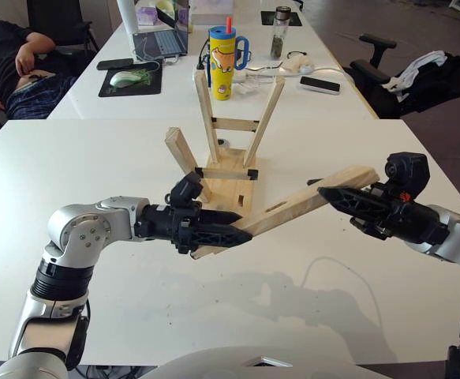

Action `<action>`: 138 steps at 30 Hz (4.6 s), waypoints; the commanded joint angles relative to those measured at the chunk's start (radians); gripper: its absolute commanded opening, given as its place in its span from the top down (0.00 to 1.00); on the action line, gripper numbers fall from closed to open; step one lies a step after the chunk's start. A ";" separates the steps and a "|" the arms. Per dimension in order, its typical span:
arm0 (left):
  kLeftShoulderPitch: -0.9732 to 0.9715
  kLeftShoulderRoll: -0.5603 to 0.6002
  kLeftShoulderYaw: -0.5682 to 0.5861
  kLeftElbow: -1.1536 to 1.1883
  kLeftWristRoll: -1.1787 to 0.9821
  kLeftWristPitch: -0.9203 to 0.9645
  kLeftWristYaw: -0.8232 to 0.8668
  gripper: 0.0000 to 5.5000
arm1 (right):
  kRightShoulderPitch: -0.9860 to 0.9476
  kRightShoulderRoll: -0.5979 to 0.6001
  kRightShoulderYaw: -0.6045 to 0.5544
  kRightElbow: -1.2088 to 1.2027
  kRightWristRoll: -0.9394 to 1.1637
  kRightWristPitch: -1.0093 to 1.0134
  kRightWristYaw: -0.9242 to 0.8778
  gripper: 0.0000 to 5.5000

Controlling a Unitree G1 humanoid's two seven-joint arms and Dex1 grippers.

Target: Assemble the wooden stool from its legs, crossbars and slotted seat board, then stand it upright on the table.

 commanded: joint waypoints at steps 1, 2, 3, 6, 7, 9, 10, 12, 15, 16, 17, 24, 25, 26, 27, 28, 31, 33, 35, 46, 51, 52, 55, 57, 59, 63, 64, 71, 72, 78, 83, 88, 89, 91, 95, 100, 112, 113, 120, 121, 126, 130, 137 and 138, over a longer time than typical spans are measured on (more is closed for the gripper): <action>0.001 -0.037 0.044 0.041 0.029 -0.045 0.065 0.55 | 0.005 -0.027 0.012 0.001 -0.034 0.001 0.036 0.62; -0.003 -0.052 0.056 0.056 0.030 -0.052 0.085 0.53 | 0.006 -0.032 0.015 0.004 -0.046 0.000 0.045 0.62; -0.005 -0.061 0.064 0.065 0.031 -0.057 0.098 0.50 | 0.007 -0.038 0.017 0.008 -0.058 0.000 0.053 0.62; 0.002 -0.069 0.085 0.074 0.047 -0.082 0.125 0.41 | 0.020 -0.073 0.030 0.036 -0.134 -0.008 0.102 0.62; 0.015 -0.057 0.064 0.063 0.091 -0.116 0.120 0.38 | 0.023 -0.098 0.032 0.069 -0.179 -0.019 0.126 0.62; 0.047 -0.031 0.004 0.038 0.198 -0.201 0.100 0.38 | 0.021 -0.134 0.039 0.119 -0.265 -0.050 0.162 0.62; 0.065 -0.021 -0.046 0.032 0.281 -0.266 0.099 0.38 | 0.002 -0.144 0.046 0.157 -0.315 -0.079 0.173 0.62; 0.097 -0.011 -0.150 0.040 0.455 -0.405 0.115 0.38 | -0.057 -0.157 0.070 0.234 -0.421 -0.154 0.195 0.62; 0.110 -0.053 -0.239 0.104 0.642 -0.563 0.183 0.38 | -0.143 -0.132 0.095 0.314 -0.474 -0.199 0.245 0.62; 0.106 -0.068 -0.248 0.126 0.675 -0.593 0.197 0.38 | -0.156 -0.126 0.100 0.323 -0.485 -0.207 0.258 0.62; 0.097 -0.088 -0.258 0.160 0.719 -0.634 0.225 0.38 | -0.173 -0.116 0.114 0.334 -0.510 -0.233 0.276 0.62; 0.038 -0.145 -0.347 0.358 0.972 -0.806 0.308 0.38 | -0.344 -0.072 0.268 0.468 -0.736 -0.418 0.387 0.62; 0.035 -0.150 -0.353 0.379 0.996 -0.818 0.314 0.38 | -0.379 -0.060 0.292 0.503 -0.772 -0.448 0.401 0.62; 0.032 -0.153 -0.359 0.396 1.011 -0.821 0.311 0.38 | -0.414 -0.044 0.306 0.540 -0.797 -0.473 0.412 0.62; 0.030 -0.155 -0.364 0.412 1.026 -0.826 0.306 0.38 | -0.444 -0.031 0.318 0.574 -0.819 -0.494 0.427 0.62; 0.029 -0.159 -0.365 0.424 1.037 -0.828 0.306 0.38 | -0.471 -0.020 0.333 0.605 -0.851 -0.523 0.438 0.62; 0.031 -0.163 -0.364 0.441 1.052 -0.820 0.291 0.38 | -0.539 0.012 0.362 0.685 -0.913 -0.577 0.471 0.62; 0.035 -0.164 -0.364 0.447 1.057 -0.811 0.281 0.38 | -0.579 0.030 0.376 0.731 -0.941 -0.594 0.497 0.62; 0.036 -0.171 -0.362 0.453 1.058 -0.805 0.275 0.38 | -0.604 0.036 0.404 0.769 -0.989 -0.631 0.534 0.62; 0.051 -0.195 -0.367 0.458 1.091 -0.805 0.277 0.38 | -0.781 0.033 0.506 0.958 -1.177 -0.736 0.700 0.62; 0.058 -0.205 -0.363 0.458 1.096 -0.799 0.278 0.38 | -0.837 0.059 0.581 0.978 -1.272 -0.797 0.742 0.62; 0.058 -0.205 -0.362 0.460 1.098 -0.800 0.279 0.38 | -0.845 0.066 0.594 0.977 -1.283 -0.803 0.748 0.62; 0.058 -0.208 -0.362 0.462 1.102 -0.798 0.278 0.38 | -0.867 0.087 0.613 0.960 -1.297 -0.796 0.755 0.62; 0.058 -0.211 -0.363 0.461 1.103 -0.795 0.276 0.38 | -0.873 0.096 0.617 0.946 -1.304 -0.790 0.749 0.62; 0.063 -0.211 -0.362 0.462 1.105 -0.796 0.275 0.38 | -0.867 0.102 0.619 0.922 -1.312 -0.790 0.742 0.62; 0.074 -0.215 -0.361 0.455 1.103 -0.788 0.274 0.38 | -0.848 0.092 0.636 0.873 -1.347 -0.806 0.714 0.62; 0.077 -0.215 -0.361 0.453 1.103 -0.788 0.275 0.38 | -0.849 0.089 0.641 0.872 -1.355 -0.804 0.711 0.62; 0.095 -0.222 -0.360 0.447 1.108 -0.785 0.284 0.38 | -0.841 0.090 0.665 0.868 -1.379 -0.791 0.707 0.62; 0.097 -0.224 -0.358 0.448 1.108 -0.786 0.286 0.38 | -0.827 0.097 0.668 0.839 -1.370 -0.773 0.704 0.62; 0.110 -0.240 -0.351 0.455 1.109 -0.785 0.297 0.38 | -0.776 0.139 0.685 0.727 -1.348 -0.691 0.655 0.62; 0.111 -0.250 -0.352 0.459 1.111 -0.785 0.301 0.38 | -0.785 0.173 0.694 0.721 -1.361 -0.645 0.598 0.62; 0.111 -0.254 -0.352 0.466 1.113 -0.789 0.303 0.38 | -0.817 0.189 0.708 0.822 -1.393 -0.641 0.574 0.62; 0.112 -0.255 -0.350 0.467 1.114 -0.790 0.307 0.38 | -0.819 0.185 0.713 0.832 -1.397 -0.646 0.582 0.62; 0.118 -0.264 -0.314 0.452 1.102 -0.804 0.341 0.38 | -0.824 0.175 0.726 0.838 -1.401 -0.661 0.603 0.62; 0.155 -0.297 -0.219 0.348 1.073 -0.838 0.447 0.38 | -0.827 0.160 0.741 0.832 -1.400 -0.676 0.620 0.62; 0.234 -0.283 -0.180 0.234 1.098 -0.836 0.521 0.38 | -0.815 0.141 0.743 0.809 -1.395 -0.673 0.622 0.62; 0.218 -0.240 -0.259 0.396 1.207 -0.649 0.510 0.38 | -0.836 0.199 0.721 0.823 -1.356 -0.644 0.595 0.62; 0.216 -0.244 -0.255 0.408 1.199 -0.639 0.506 0.38 | -0.837 0.210 0.721 0.833 -1.358 -0.650 0.590 0.62; 0.235 -0.249 -0.249 0.473 1.170 -0.625 0.484 0.38 | -0.890 0.280 0.714 0.998 -1.384 -0.713 0.559 0.62; 0.238 -0.250 -0.250 0.482 1.167 -0.626 0.482 0.38 | -0.899 0.289 0.717 1.026 -1.389 -0.724 0.561 0.62; 0.237 -0.252 -0.252 0.536 1.164 -0.646 0.479 0.38 | -0.908 0.333 0.754 1.144 -1.457 -0.811 0.536 0.62; 0.244 -0.250 -0.253 0.545 1.160 -0.646 0.472 0.38 | -0.882 0.396 0.764 1.099 -1.431 -0.789 0.566 0.62; 0.229 -0.251 -0.276 0.530 1.162 -0.626 0.464 0.38 | -0.827 0.413 0.749 1.007 -1.421 -0.786 0.497 0.62; 0.226 -0.252 -0.277 0.527 1.160 -0.623 0.464 0.38 | -0.811 0.412 0.744 0.971 -1.410 -0.773 0.493 0.62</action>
